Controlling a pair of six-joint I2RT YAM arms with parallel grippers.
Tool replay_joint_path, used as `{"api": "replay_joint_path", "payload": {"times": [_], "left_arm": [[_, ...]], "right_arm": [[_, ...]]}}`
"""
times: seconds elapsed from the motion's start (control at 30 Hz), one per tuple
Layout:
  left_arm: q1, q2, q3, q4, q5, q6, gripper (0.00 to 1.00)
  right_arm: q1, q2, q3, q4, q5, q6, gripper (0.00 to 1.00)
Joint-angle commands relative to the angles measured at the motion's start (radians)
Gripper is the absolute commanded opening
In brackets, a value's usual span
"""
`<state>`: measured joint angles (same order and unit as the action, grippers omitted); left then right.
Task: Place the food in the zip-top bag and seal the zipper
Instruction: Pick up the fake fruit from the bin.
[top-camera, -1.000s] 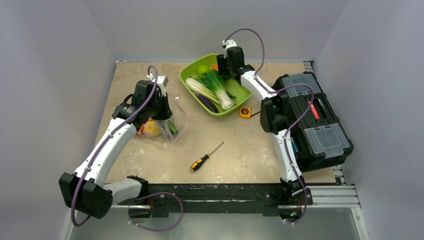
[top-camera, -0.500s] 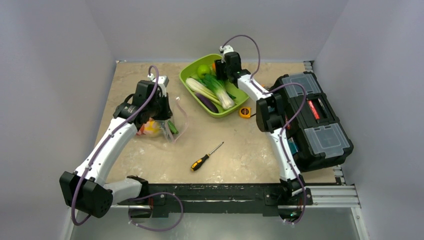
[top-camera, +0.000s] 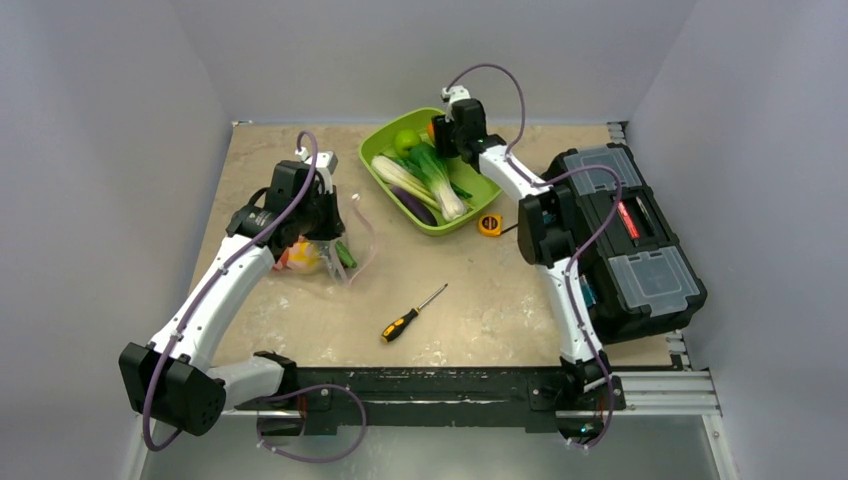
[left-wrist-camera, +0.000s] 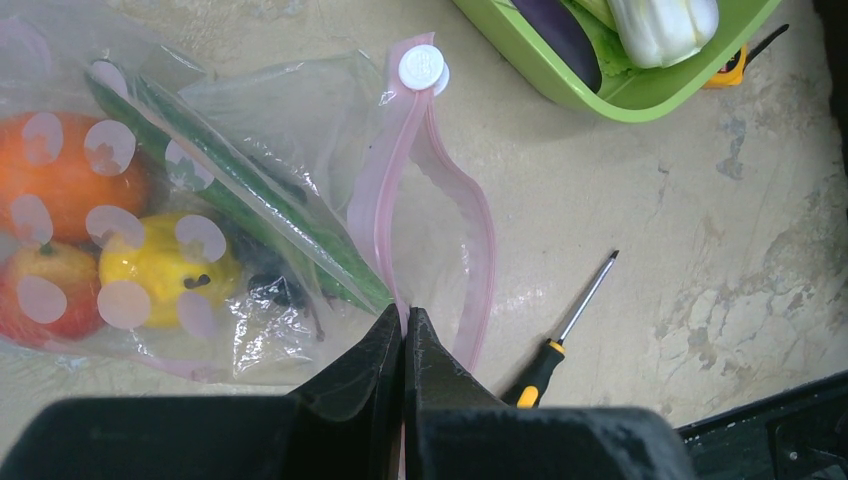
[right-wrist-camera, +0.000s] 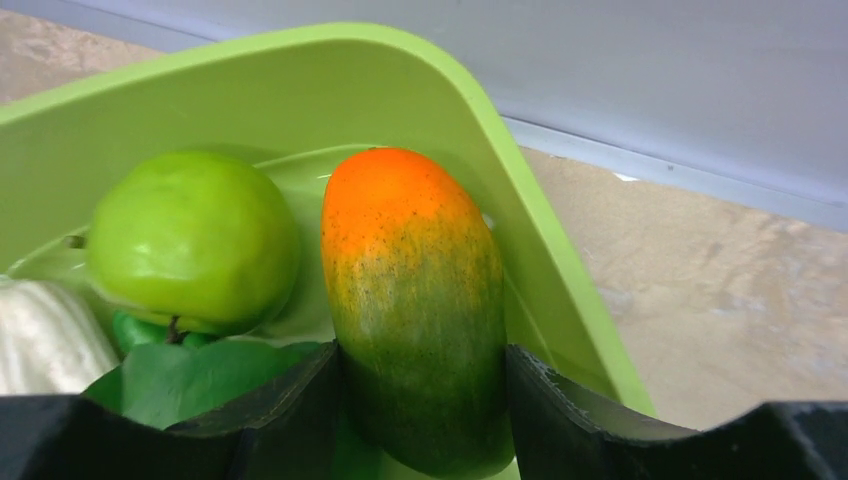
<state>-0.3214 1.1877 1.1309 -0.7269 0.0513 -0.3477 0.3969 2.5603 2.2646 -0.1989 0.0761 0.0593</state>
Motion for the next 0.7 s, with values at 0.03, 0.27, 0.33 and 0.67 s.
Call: {"api": "replay_joint_path", "payload": {"times": [0.03,0.27,0.33,0.67], "left_arm": [[-0.004,-0.010,0.020,0.011,-0.007,0.013,0.00],[-0.004,-0.020,0.020,0.011,-0.001,0.011,0.00],[-0.004,-0.026,0.020,0.012,-0.002,0.012,0.00],[-0.005,-0.033,0.020,0.015,0.015,0.009,0.00]], "right_arm": [[0.000,-0.216,-0.045,0.021,0.039,-0.007,0.05],[0.001,-0.343,-0.117,-0.028,0.066,0.021,0.00],[0.000,-0.389,-0.163,-0.041,0.036,0.055,0.00],[0.020,-0.741,-0.773,0.379,-0.530,0.422,0.00]]}}
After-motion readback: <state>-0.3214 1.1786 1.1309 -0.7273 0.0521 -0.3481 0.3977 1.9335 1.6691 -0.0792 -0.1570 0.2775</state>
